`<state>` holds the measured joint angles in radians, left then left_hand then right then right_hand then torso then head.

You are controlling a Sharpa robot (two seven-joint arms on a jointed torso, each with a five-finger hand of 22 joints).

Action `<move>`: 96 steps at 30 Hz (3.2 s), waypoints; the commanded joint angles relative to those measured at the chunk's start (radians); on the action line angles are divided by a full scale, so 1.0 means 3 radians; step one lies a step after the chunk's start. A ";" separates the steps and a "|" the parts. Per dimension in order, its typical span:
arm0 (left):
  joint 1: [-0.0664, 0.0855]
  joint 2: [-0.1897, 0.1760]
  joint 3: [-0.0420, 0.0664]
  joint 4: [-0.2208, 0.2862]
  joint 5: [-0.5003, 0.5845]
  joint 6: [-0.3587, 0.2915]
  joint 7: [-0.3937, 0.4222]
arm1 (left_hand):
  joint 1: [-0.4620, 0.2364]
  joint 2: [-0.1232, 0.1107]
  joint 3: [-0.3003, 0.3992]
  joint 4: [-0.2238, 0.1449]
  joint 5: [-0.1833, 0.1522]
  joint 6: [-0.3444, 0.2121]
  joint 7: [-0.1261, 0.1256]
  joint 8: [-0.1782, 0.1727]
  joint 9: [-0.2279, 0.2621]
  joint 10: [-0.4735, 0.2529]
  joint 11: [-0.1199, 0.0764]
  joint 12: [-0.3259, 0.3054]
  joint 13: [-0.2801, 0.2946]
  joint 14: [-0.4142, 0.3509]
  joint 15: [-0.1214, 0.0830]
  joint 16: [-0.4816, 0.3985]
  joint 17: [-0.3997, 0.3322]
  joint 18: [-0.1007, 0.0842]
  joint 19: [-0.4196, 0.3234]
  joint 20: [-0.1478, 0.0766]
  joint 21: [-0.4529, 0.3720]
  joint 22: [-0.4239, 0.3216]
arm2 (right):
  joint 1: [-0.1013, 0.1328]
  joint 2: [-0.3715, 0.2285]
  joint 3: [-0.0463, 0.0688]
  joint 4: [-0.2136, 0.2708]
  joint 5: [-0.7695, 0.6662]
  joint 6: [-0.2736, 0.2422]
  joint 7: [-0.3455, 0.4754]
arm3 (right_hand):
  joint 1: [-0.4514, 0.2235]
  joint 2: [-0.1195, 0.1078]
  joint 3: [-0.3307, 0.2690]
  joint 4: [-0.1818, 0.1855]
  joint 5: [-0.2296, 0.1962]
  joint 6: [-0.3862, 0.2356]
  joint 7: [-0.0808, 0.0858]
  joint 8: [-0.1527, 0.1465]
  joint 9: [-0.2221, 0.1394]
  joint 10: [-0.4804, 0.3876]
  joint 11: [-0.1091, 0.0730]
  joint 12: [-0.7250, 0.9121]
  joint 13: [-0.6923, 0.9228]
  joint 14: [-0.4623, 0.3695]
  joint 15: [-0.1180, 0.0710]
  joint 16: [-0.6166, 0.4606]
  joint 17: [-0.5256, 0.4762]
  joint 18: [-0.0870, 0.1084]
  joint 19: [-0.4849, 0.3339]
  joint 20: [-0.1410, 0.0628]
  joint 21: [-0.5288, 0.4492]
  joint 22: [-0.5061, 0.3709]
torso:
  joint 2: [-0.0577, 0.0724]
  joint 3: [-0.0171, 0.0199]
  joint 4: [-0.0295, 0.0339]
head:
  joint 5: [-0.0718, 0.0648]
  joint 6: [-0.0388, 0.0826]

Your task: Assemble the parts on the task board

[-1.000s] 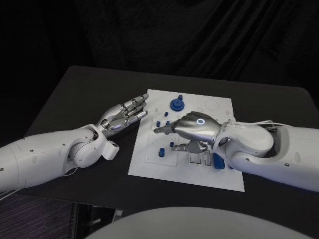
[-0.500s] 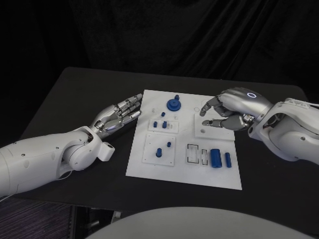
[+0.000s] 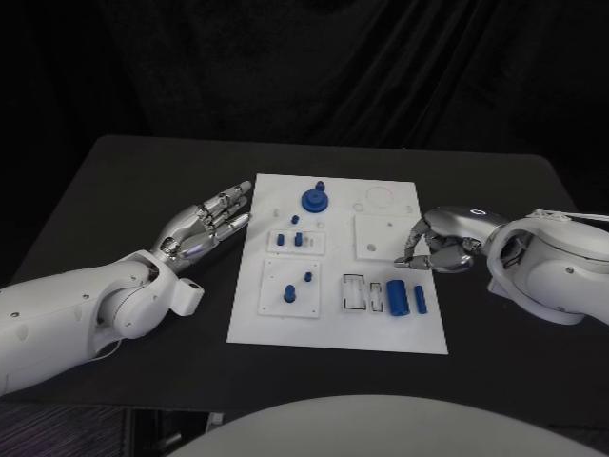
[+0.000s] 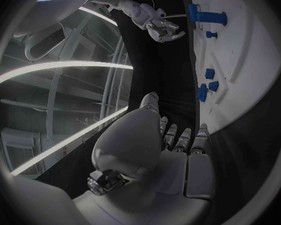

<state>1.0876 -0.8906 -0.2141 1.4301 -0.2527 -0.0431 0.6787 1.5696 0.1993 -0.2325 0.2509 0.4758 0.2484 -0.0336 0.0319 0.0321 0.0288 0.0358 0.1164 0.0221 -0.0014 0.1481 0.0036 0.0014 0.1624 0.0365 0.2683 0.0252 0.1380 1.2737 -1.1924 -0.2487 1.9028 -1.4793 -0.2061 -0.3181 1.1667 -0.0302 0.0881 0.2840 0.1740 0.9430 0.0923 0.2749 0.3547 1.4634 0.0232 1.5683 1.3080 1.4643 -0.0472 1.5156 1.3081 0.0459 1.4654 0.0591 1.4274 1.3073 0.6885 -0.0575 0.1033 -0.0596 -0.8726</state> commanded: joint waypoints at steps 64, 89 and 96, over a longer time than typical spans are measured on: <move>-0.0058 -0.0019 0.0002 -0.0019 0.0050 0.0116 0.0039 | 0.0030 0.0030 0.0025 -0.0003 0.0035 0.0003 0.0007 -0.0001 0.0001 0.0005 0.0051 0.0024 0.0002 0.0011 0.0042 -0.0009 -0.0002 0.0056 0.0009 0.0016 0.0002 0.0002 | -0.0440 0.0122 -0.0001 0.0158 -0.0569 0.0090 -0.0741 | -0.1024 -0.0176 0.0277 0.0027 -0.0328 -0.0017 -0.0143 0.0520 0.1194 0.0358 -0.0146 0.0008 0.0876 0.0271 -0.0128 -0.0015 0.0420 -0.0044 0.0179 -0.0118 0.0061 0.0733 | -0.0003 0.0003 -0.0004 | -0.0256 0.0000; -0.0094 0.0000 0.0002 -0.0048 0.0050 0.0131 0.0014 | 0.0033 0.0034 0.0029 -0.0005 0.0030 0.0006 0.0012 -0.0001 0.0001 0.0006 0.0058 0.0029 0.0003 0.0016 0.0050 -0.0007 0.0000 0.0056 0.0011 0.0021 0.0004 0.0004 | -0.0488 0.0198 0.0000 0.0073 -0.0393 -0.0073 -0.0642 | -0.0198 -0.0129 0.0543 -0.0301 0.0869 0.0075 -0.0126 0.0156 0.1102 0.0358 -0.0134 0.0008 0.0876 0.0260 -0.0113 -0.0036 0.0361 -0.0037 0.0166 -0.0101 0.0034 0.0724 | 0.0000 0.0000 -0.0001 | -0.0213 0.0000; -0.0108 -0.0003 0.0002 -0.0048 0.0050 0.0136 0.0011 | 0.0032 0.0038 0.0031 -0.0004 0.0025 0.0005 0.0015 -0.0001 0.0001 0.0006 0.0060 0.0028 0.0003 0.0018 0.0052 -0.0007 0.0001 0.0056 0.0012 0.0022 0.0004 0.0004 | -0.0488 0.0184 0.0000 0.0098 -0.0109 -0.0265 -0.0682 | -0.0072 -0.0164 0.0646 -0.0456 0.1266 0.0129 -0.0140 0.0133 0.1126 0.0358 -0.0147 0.0008 0.0876 0.0263 -0.0123 -0.0027 0.0378 -0.0041 0.0173 -0.0109 0.0049 0.0729 | 0.0001 0.0003 -0.0002 | -0.0211 0.0000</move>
<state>1.0574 -0.8924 -0.2142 1.4142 -0.2436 -0.0142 0.6735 1.5735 0.2032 -0.2297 0.2481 0.4815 0.2484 -0.0337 0.0319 0.0317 0.0322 0.0467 0.1197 0.0217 0.0060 0.1556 0.0036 0.0017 0.1625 0.0365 0.2683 0.0252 0.1382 1.1334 -1.1359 -0.2458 1.9325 -1.5830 -0.2395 -0.5066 1.1127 -0.1012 0.2195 0.2134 0.5445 0.9772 0.0546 0.3093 0.6844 1.4664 -0.0189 1.5681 1.3078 1.4683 -0.0832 1.5104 1.3076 0.0468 1.4653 0.0196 1.4404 1.3079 0.6884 -0.0571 0.1027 -0.1228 -0.8726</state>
